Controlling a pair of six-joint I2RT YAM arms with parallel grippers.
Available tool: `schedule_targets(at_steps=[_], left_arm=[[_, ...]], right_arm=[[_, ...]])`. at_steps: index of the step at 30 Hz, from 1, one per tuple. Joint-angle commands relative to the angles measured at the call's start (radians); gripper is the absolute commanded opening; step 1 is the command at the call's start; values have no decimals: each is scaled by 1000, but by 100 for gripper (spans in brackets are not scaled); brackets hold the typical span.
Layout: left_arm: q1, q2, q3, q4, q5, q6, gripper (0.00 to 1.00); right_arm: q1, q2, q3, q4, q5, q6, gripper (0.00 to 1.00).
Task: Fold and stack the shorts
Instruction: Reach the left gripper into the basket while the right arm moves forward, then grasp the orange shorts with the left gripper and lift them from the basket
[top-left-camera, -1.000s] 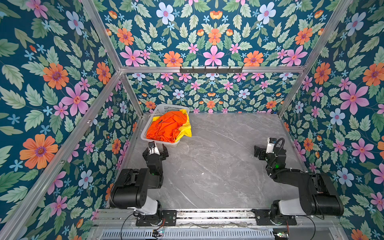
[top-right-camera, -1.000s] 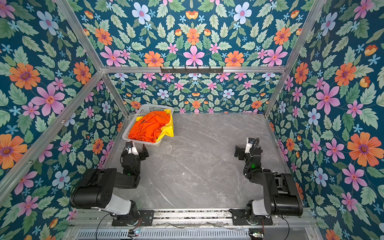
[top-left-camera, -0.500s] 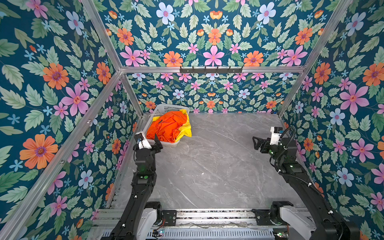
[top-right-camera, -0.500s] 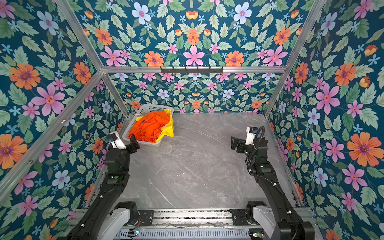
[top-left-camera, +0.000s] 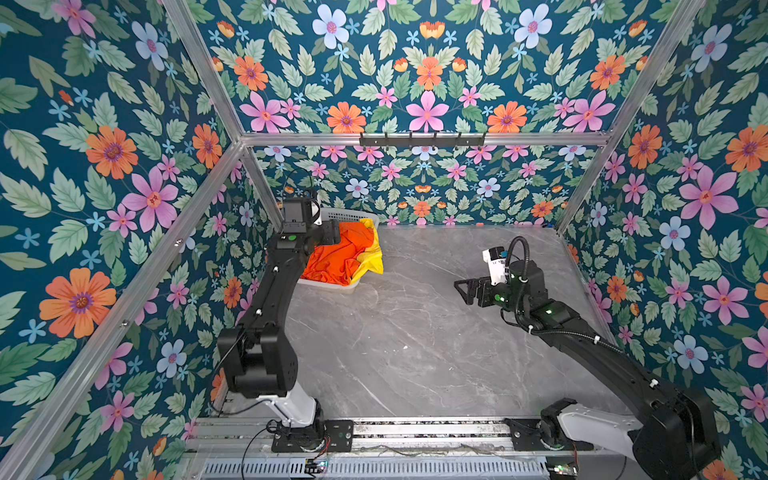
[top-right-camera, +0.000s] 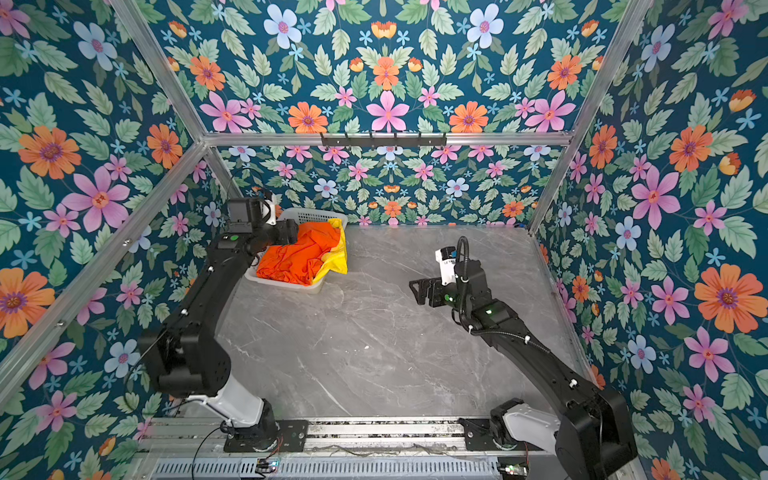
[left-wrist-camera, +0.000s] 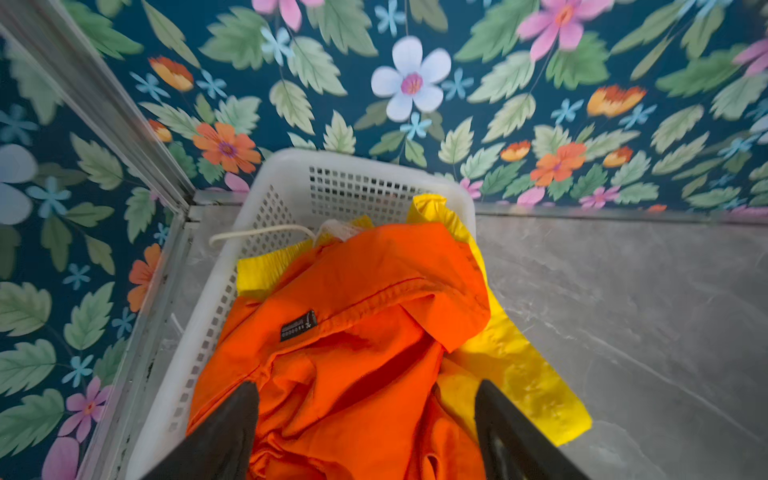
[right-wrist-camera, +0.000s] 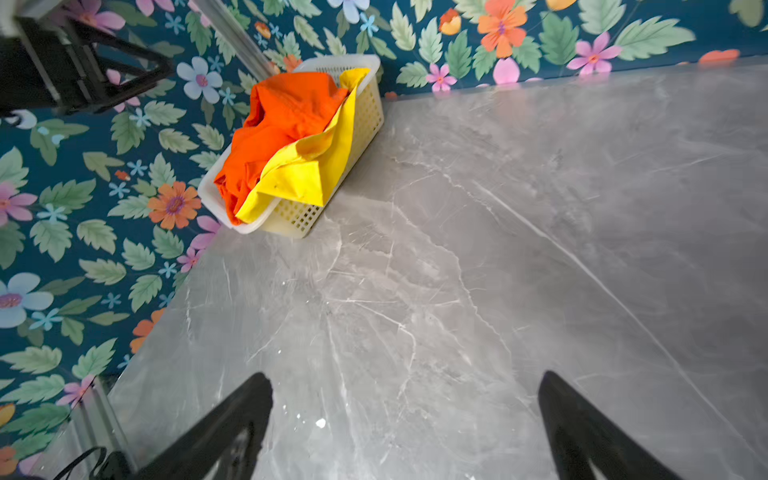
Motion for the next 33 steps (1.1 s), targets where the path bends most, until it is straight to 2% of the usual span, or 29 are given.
schedule_targets(at_steps=[1,3,9,11,14,16,19,23,26,33], left_arm=[[-7,92,59,-121,2,71,84],[-11,160,105,-138,-28,91,85],[-15,321,209,-167,46,98,86],[-21,360,229,-167,21,95,85],[-22,402,249,-168,-11,99,72],[-22,418,253,-164,-40,100,51],[-16,418,242,-147,-83,89,30],[29,405,207,-100,-84,42,16],[64,392,191,-85,-92,18,2],[85,302,164,-55,-75,-4,0]], right_arm=[[28,19,8,9,5,13,99],[44,27,7,14,5,26,99],[65,46,4,21,2,31,99],[66,54,3,22,0,30,99],[66,62,6,23,-14,30,99],[67,66,6,24,-21,30,99],[69,73,5,23,-25,32,99],[72,87,4,33,-28,35,99],[71,98,7,36,-34,34,99],[77,128,27,53,-56,37,99]])
